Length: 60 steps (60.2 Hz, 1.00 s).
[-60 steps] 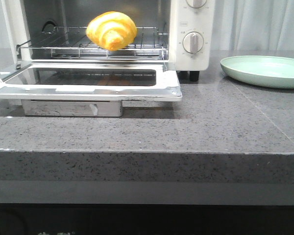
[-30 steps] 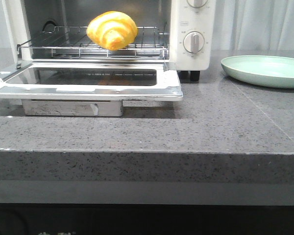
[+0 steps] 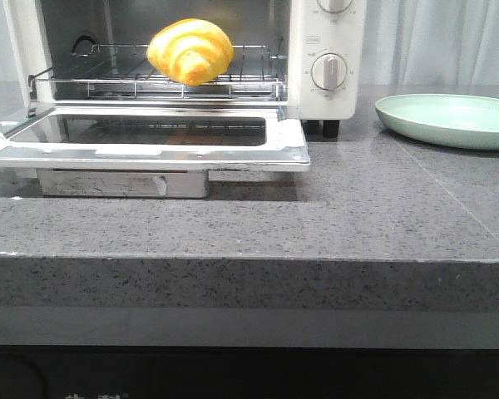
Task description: Put bread in oven
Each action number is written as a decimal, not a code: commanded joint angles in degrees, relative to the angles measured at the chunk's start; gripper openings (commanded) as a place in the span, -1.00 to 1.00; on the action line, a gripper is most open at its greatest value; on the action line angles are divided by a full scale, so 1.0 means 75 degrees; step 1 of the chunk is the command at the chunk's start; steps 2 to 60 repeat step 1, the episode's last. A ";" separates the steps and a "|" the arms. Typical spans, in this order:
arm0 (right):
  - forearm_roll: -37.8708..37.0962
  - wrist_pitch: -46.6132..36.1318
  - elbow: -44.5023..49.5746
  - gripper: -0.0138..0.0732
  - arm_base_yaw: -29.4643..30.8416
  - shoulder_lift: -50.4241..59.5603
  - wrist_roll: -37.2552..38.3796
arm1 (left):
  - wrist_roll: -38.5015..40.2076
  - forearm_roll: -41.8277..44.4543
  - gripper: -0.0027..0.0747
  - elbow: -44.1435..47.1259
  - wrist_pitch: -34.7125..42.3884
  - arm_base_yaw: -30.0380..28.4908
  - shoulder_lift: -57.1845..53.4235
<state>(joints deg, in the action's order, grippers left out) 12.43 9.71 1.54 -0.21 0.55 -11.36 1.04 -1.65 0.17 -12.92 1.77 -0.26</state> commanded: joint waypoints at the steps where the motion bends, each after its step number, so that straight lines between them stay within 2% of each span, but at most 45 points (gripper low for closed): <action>1: 0.0012 -0.0542 -0.0048 -0.84 0.0042 0.0178 -0.0009 | 0.0059 -0.0014 -0.98 0.0063 0.0574 -0.0005 -0.0138; 60: 0.0012 -0.0542 -0.0048 -0.84 0.0042 0.0178 -0.0009 | 0.0059 -0.0014 -0.98 0.0063 0.0574 -0.0005 -0.0138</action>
